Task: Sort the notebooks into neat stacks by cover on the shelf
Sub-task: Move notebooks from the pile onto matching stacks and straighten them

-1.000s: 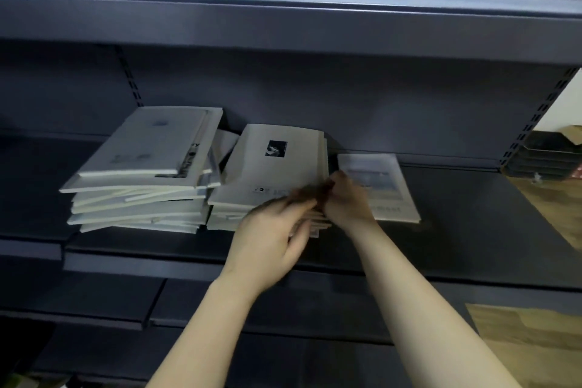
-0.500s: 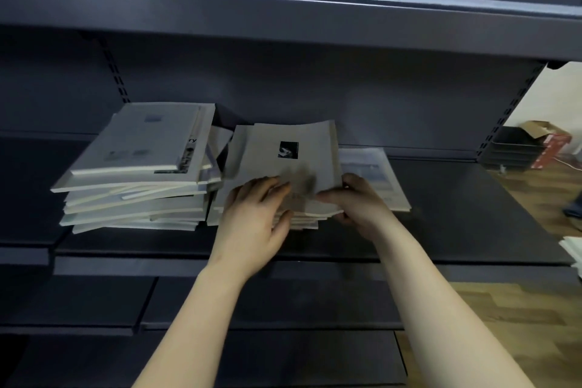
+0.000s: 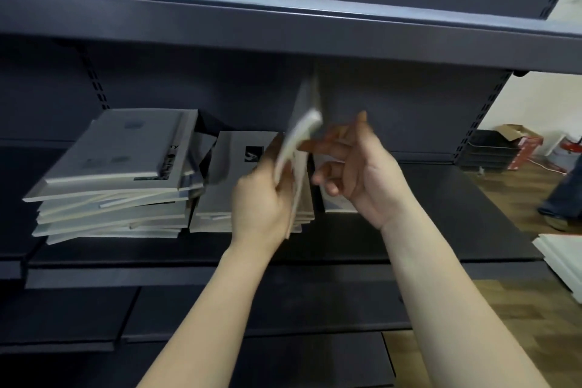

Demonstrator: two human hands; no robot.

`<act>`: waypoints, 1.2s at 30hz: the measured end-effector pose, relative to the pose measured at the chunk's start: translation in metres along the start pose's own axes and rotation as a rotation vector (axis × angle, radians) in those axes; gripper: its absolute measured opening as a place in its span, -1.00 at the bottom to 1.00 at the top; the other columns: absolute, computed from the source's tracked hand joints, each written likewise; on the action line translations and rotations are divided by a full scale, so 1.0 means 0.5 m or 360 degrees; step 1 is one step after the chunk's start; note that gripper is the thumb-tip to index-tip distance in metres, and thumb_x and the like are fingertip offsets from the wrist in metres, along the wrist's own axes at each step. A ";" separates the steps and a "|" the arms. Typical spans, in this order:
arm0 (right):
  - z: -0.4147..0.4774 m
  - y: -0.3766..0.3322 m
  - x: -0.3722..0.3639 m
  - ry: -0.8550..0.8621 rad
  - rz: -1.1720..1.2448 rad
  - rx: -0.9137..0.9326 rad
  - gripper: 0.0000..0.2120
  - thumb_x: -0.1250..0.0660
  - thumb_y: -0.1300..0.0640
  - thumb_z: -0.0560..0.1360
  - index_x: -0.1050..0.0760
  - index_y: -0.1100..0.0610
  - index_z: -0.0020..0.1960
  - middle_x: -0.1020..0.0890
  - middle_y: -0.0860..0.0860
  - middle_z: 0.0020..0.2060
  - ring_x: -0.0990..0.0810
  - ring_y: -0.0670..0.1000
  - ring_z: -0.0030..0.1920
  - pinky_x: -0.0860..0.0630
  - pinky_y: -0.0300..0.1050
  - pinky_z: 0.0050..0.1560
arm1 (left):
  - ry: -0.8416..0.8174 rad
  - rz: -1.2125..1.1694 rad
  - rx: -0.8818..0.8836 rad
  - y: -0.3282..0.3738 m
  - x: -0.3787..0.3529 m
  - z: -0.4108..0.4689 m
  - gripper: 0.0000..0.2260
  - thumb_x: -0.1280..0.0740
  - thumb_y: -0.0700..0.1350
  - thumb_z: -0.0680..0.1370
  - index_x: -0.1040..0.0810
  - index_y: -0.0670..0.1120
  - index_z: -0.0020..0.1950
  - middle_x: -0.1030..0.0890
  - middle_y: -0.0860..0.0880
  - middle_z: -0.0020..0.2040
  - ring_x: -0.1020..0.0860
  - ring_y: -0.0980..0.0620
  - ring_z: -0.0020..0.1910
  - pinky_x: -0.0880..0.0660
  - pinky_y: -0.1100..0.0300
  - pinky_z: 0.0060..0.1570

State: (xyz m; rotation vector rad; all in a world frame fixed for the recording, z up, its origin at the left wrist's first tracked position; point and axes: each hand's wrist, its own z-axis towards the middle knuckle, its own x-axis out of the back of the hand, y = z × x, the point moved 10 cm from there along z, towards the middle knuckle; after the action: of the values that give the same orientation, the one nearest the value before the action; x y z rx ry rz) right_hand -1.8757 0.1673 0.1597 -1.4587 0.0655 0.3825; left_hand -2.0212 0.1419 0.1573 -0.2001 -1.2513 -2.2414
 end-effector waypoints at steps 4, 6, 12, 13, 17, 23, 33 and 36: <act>-0.016 0.046 0.076 0.0537 -0.0640 -0.0063 -0.60 -0.34 -0.11 0.52 -0.45 0.15 0.21 -0.62 0.07 0.10 -0.63 0.07 0.05 -0.59 -0.06 -0.04 | 0.0181 -0.1038 0.0573 -0.067 -0.022 -0.027 -0.82 -0.25 -0.03 0.59 -0.60 -0.05 -0.09 -0.69 0.00 -0.21 -0.66 0.09 -0.20 -0.55 0.22 -0.32; -0.022 0.076 0.093 0.0590 -0.0472 -0.0154 -0.52 -0.42 -0.02 0.48 -0.41 0.18 0.29 -0.62 0.08 0.10 -0.64 0.07 0.09 -0.61 0.00 0.04 | 0.0202 -0.1148 0.0625 -0.082 -0.039 -0.040 -0.82 -0.25 -0.01 0.59 -0.60 -0.07 -0.02 -0.69 0.01 -0.14 -0.66 0.06 -0.12 -0.55 0.20 -0.22; -0.040 0.134 0.088 0.0504 -0.0134 -0.0243 -0.73 -0.40 0.16 0.50 -0.52 0.18 0.18 -0.69 0.11 0.03 -0.69 0.12 0.01 -0.64 0.08 -0.03 | 0.0340 -0.1472 0.0720 -0.088 -0.085 -0.078 -0.80 -0.27 0.02 0.57 -0.56 0.01 0.13 -0.67 0.03 0.04 -0.63 0.04 0.03 -0.58 0.21 -0.07; -0.041 0.138 0.086 0.0466 -0.0060 -0.0187 -0.81 -0.35 0.21 0.53 -0.55 0.17 0.13 -0.70 0.10 0.00 -0.69 0.11 0.00 -0.63 0.10 0.00 | 0.0320 -0.1414 0.0695 -0.083 -0.093 -0.082 -0.81 -0.27 0.03 0.57 -0.56 0.02 0.12 -0.67 0.05 0.03 -0.63 0.06 0.03 -0.57 0.23 -0.08; -0.044 0.113 0.141 0.0519 0.0034 0.0056 -0.77 -0.30 0.35 0.53 -0.50 0.17 0.16 -0.69 0.09 0.05 -0.67 0.10 0.06 -0.63 0.05 0.01 | 0.0083 -0.1089 0.0492 -0.051 -0.129 -0.087 -0.80 -0.33 0.15 0.50 -0.60 0.06 -0.03 -0.68 0.10 -0.09 -0.64 0.16 -0.08 -0.54 0.33 -0.18; -0.047 0.059 0.331 0.0699 -0.0118 0.0092 -0.79 -0.28 0.36 0.53 -0.50 0.26 0.15 -0.69 0.12 -0.02 -0.70 0.09 -0.04 -0.60 -0.04 -0.17 | -0.0393 -0.0521 0.0094 0.002 -0.230 -0.099 -0.54 -0.06 0.25 0.56 -0.63 0.00 0.07 -0.63 0.20 -0.03 -0.51 0.36 0.07 -0.38 0.50 0.05; -0.094 0.018 0.706 0.0895 -0.0419 -0.0189 -0.84 -0.33 0.38 0.49 -0.59 0.14 -0.10 -0.68 -0.02 -0.33 -0.64 0.00 -0.30 -0.55 -0.16 -0.28 | -0.0549 0.0816 -0.0091 -0.018 -0.363 -0.161 -0.67 -0.13 0.02 0.62 -0.59 -0.08 0.21 -0.61 -0.02 0.16 -0.55 -0.05 0.14 -0.44 0.06 0.13; -0.098 0.017 0.776 0.0887 -0.0608 -0.0241 -0.86 -0.32 0.42 0.48 -0.57 0.22 -0.09 -0.65 -0.05 -0.40 -0.60 -0.14 -0.43 -0.49 -0.35 -0.43 | -0.0482 0.0988 -0.0033 -0.035 -0.368 -0.168 -0.63 -0.09 0.02 0.60 -0.61 -0.09 0.18 -0.61 -0.03 0.17 -0.54 -0.07 0.16 -0.37 -0.01 0.19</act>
State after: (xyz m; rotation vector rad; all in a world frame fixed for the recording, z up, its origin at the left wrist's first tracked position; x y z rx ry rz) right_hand -1.5055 0.2032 0.0395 -1.6511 0.2041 -0.3434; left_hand -1.8661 0.1533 0.0271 -0.8392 -1.1121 -1.7208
